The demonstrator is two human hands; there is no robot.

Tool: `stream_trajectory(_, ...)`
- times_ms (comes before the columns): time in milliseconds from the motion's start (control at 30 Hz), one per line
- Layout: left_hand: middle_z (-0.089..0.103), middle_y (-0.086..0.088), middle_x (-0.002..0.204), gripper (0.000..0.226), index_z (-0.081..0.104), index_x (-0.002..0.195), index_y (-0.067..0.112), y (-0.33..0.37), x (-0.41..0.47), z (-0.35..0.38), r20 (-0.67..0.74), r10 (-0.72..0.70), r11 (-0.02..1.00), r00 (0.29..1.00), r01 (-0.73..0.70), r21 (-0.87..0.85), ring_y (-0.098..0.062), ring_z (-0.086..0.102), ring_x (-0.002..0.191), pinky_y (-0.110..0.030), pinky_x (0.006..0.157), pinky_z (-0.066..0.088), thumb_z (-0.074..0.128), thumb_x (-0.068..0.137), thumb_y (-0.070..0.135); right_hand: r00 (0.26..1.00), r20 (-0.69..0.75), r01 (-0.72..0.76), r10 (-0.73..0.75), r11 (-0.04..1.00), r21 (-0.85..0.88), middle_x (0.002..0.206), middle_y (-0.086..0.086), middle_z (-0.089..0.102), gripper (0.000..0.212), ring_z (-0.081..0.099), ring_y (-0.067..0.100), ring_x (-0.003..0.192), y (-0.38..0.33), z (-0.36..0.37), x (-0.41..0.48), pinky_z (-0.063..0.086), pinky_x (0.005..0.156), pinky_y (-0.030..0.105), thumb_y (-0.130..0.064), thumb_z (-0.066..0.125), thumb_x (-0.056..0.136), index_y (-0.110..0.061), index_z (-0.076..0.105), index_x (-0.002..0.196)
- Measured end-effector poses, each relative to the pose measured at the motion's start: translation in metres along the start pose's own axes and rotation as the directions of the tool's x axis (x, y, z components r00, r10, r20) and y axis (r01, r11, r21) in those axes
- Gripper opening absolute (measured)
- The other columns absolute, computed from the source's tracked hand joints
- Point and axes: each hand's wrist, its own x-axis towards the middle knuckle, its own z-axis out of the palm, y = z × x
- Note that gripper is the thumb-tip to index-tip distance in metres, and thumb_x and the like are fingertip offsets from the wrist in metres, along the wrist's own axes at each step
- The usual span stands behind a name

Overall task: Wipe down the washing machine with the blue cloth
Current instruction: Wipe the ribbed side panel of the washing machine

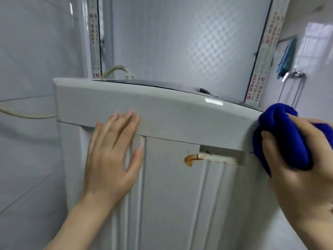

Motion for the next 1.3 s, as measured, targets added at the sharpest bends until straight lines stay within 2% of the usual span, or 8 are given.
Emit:
stream_trajectory(100,0.043,-0.008,0.153,0.065,0.045,0.148,0.014,-0.018,-0.027,0.009,-0.045,0.015,1.000,0.999,-0.014,0.023,-0.032,0.036,0.144,-0.051,0.118,0.027,0.052,0.089,0.041,0.998,-0.068,-0.008,0.005,0.999,-0.043,0.115,0.018,0.063,0.049,0.053,0.040,0.108,-0.007,0.007,-0.003,0.043,0.097,0.054,-0.055,0.068,0.088,-0.019,0.066,0.122)
stream_trajectory(267,0.034,-0.005,0.158,0.077,0.040,0.151,0.020,-0.034,-0.055,0.016,-0.051,-0.019,1.000,0.999,0.019,0.003,-0.028,0.031,0.146,-0.055,0.117,0.028,0.053,0.083,0.055,0.969,-0.172,0.161,-0.175,0.983,-0.093,0.100,0.015,0.061,0.031,0.053,0.037,0.091,-0.061,0.051,0.013,0.039,0.079,0.036,-0.044,0.073,0.084,-0.020,0.073,0.103)
stream_trajectory(400,0.037,-0.002,0.156,0.078,0.044,0.149,0.018,-0.034,-0.058,0.025,-0.055,-0.044,0.999,0.998,0.043,-0.019,-0.028,0.034,0.144,-0.059,0.112,0.035,0.055,0.081,0.054,0.877,0.014,0.477,-0.480,0.868,-0.139,0.100,0.010,0.063,0.019,0.049,0.035,0.082,-0.119,0.111,0.022,0.042,0.069,0.039,-0.031,0.070,0.082,-0.017,0.073,0.094)
stream_trajectory(500,0.039,-0.002,0.156,0.077,0.046,0.148,0.019,-0.036,-0.060,0.028,-0.072,-0.039,0.999,0.997,0.037,-0.031,-0.027,0.035,0.144,-0.057,0.115,0.032,0.055,0.082,0.056,0.815,0.135,0.577,-0.563,0.808,-0.115,0.105,0.011,0.063,0.024,0.050,0.036,0.084,-0.094,0.086,0.026,0.041,0.074,0.038,-0.033,0.072,0.084,-0.017,0.073,0.102)
stream_trajectory(733,0.041,-0.004,0.153,0.075,0.049,0.145,0.017,-0.048,-0.052,0.019,-0.143,-0.014,0.996,0.990,0.002,-0.084,-0.027,0.034,0.144,-0.056,0.115,0.031,0.056,0.081,0.054,0.943,0.046,0.330,-0.328,0.916,-0.228,0.102,0.018,0.063,0.033,0.055,0.041,0.091,-0.021,0.006,0.016,0.044,0.082,0.040,-0.037,0.073,0.084,-0.012,0.076,0.107)
stream_trajectory(833,0.042,-0.004,0.153,0.074,0.049,0.146,0.019,-0.045,-0.045,0.021,-0.142,0.003,0.996,0.990,-0.017,-0.093,-0.030,0.037,0.143,-0.061,0.111,0.036,0.057,0.081,0.053,0.909,0.047,0.415,-0.414,0.890,-0.188,0.100,0.014,0.064,0.026,0.054,0.038,0.088,-0.063,0.050,0.019,0.039,0.080,0.033,-0.032,0.077,0.082,-0.016,0.077,0.102)
stream_trajectory(1000,0.042,-0.002,0.153,0.075,0.050,0.144,0.022,-0.041,-0.037,0.027,-0.134,-0.037,0.992,0.990,0.020,-0.125,-0.028,0.036,0.143,-0.058,0.111,0.036,0.059,0.077,0.055,0.803,0.193,0.590,-0.565,0.799,-0.116,0.104,0.008,0.063,0.022,0.050,0.036,0.086,-0.109,0.096,0.026,0.047,0.064,0.041,-0.031,0.072,0.082,-0.018,0.073,0.100)
stream_trajectory(1300,0.006,-0.004,0.162,0.108,0.014,0.151,0.045,-0.074,-0.046,0.007,-0.051,-0.428,0.897,0.902,0.418,-0.142,-0.032,0.009,0.146,-0.060,0.116,0.022,0.050,0.057,0.083,0.869,0.190,0.490,-0.458,0.850,-0.191,0.100,0.011,0.062,0.030,0.048,0.034,0.086,-0.079,0.056,0.021,0.032,0.073,0.031,-0.036,0.074,0.079,-0.017,0.076,0.102)
